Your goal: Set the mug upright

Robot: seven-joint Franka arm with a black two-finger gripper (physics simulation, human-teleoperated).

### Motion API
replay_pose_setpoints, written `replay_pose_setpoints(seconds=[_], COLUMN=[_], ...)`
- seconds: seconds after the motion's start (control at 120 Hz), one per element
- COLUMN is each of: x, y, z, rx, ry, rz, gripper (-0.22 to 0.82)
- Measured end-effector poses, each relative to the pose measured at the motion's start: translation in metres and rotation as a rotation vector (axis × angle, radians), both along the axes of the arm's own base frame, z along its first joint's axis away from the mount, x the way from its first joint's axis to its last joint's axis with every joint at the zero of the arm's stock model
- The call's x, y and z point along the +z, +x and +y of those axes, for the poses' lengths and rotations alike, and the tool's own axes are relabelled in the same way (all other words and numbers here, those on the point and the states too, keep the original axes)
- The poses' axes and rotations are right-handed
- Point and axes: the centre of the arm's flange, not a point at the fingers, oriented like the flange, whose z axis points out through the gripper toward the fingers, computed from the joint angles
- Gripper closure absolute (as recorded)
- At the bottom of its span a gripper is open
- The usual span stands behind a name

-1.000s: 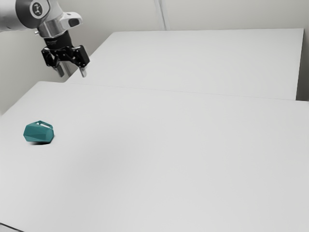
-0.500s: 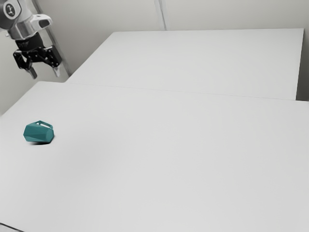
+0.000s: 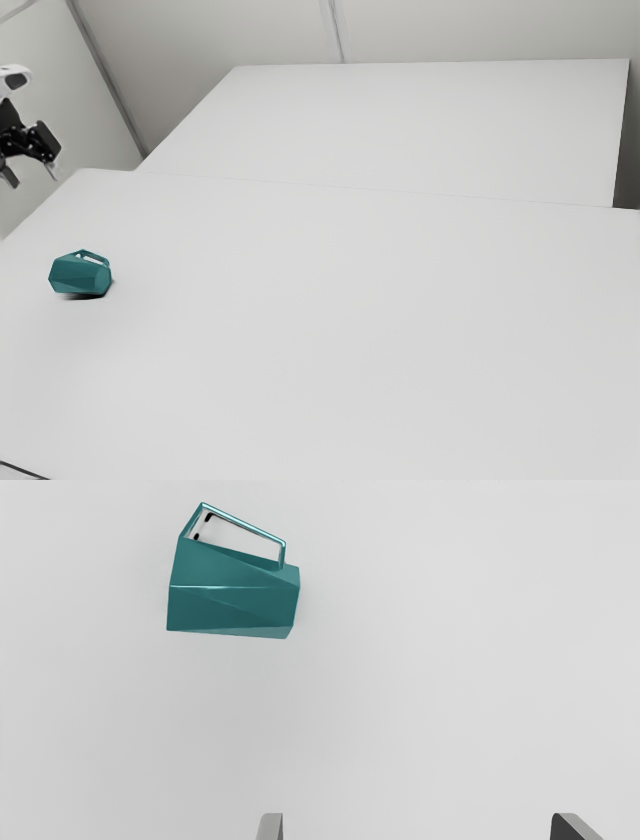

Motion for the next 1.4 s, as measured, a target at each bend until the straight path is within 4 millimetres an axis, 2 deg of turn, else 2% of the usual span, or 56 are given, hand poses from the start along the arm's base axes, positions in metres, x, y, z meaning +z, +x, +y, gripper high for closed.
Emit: replay_pose_setpoints(seconds=[0.067, 0.225, 0.342, 0.483, 0.625, 0.85, 0.983, 1.167, 1.283, 1.4], x=[-0.012, -0.030, -0.048, -0.070, -0.090, -0.122, -0.135, -0.151, -0.181, -0.200], y=[-0.007, -0.024, -0.033, -0.036, -0.052, -0.071, -0.084, -0.094, -0.106, -0.113], z=[0.026, 0.069, 0.098, 0.129, 0.162, 0.188, 0.202, 0.210, 0.221, 0.227], rx=[-0.002, -0.036, -0.066, -0.119, -0.144, -0.172, -0.181, -0.197, -0.167, -0.146], ry=[-0.028, -0.072, -0.097, -0.105, -0.137, -0.242, -0.272, -0.318, -0.385, -0.430], rz=[-0.022, -0.083, -0.121, -0.152, -0.213, -0.399, -0.492, -0.543, -0.552, -0.579], gripper=[0.02, 0.02, 0.02, 0.02, 0.02, 0.03, 0.02, 0.02, 0.02, 0.02])
